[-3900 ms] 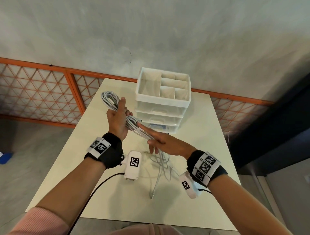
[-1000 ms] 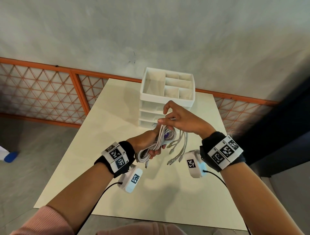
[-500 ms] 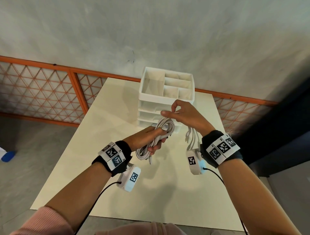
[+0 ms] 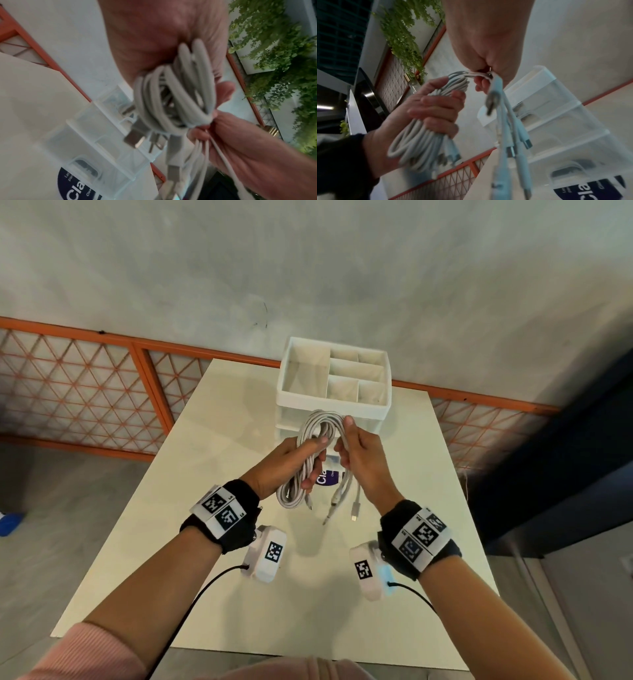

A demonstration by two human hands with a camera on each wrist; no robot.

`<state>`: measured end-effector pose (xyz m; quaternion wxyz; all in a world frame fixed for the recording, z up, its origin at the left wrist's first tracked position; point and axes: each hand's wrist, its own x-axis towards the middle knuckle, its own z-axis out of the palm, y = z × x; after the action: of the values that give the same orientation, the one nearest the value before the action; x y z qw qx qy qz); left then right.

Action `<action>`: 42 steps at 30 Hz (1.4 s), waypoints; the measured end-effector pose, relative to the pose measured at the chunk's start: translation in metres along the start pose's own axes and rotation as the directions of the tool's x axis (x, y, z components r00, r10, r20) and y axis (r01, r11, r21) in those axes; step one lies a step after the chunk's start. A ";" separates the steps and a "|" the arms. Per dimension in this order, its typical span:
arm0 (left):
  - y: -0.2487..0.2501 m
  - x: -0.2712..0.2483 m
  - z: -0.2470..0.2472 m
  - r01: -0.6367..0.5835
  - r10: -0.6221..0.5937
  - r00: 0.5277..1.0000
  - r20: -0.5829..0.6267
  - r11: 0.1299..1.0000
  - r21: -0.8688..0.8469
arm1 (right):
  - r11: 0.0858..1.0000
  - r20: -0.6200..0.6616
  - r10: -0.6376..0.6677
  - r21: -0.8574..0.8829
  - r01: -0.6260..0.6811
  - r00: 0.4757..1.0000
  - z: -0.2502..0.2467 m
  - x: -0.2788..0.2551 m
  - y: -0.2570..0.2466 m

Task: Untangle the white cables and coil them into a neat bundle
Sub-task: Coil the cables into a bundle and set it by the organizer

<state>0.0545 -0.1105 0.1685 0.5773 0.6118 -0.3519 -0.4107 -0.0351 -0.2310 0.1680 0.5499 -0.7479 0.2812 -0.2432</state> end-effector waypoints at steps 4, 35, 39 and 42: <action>0.000 0.003 0.004 -0.083 0.083 0.996 -0.029 0.996 0.023 | 0.998 -0.041 -0.034 -0.048 0.032 0.999 0.012 -0.001 -0.006; 0.003 0.000 0.001 0.082 -0.067 0.989 0.129 0.990 -0.111 | 0.982 0.259 -0.109 -0.123 0.144 0.960 -0.014 0.005 -0.025; -0.001 0.003 -0.003 0.071 -0.055 0.990 0.132 0.990 -0.120 | 0.985 0.263 -0.102 -0.106 0.134 0.959 -0.014 0.005 -0.029; 0.000 0.005 -0.004 0.074 -0.060 0.990 0.131 0.992 -0.107 | 0.992 0.253 -0.086 -0.066 0.106 0.964 -0.015 0.004 -0.030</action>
<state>0.0600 -0.1130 0.1685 0.5728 0.5626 -0.3438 -0.4870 -0.0376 -0.2364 0.2013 0.5385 -0.8064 0.1828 -0.1622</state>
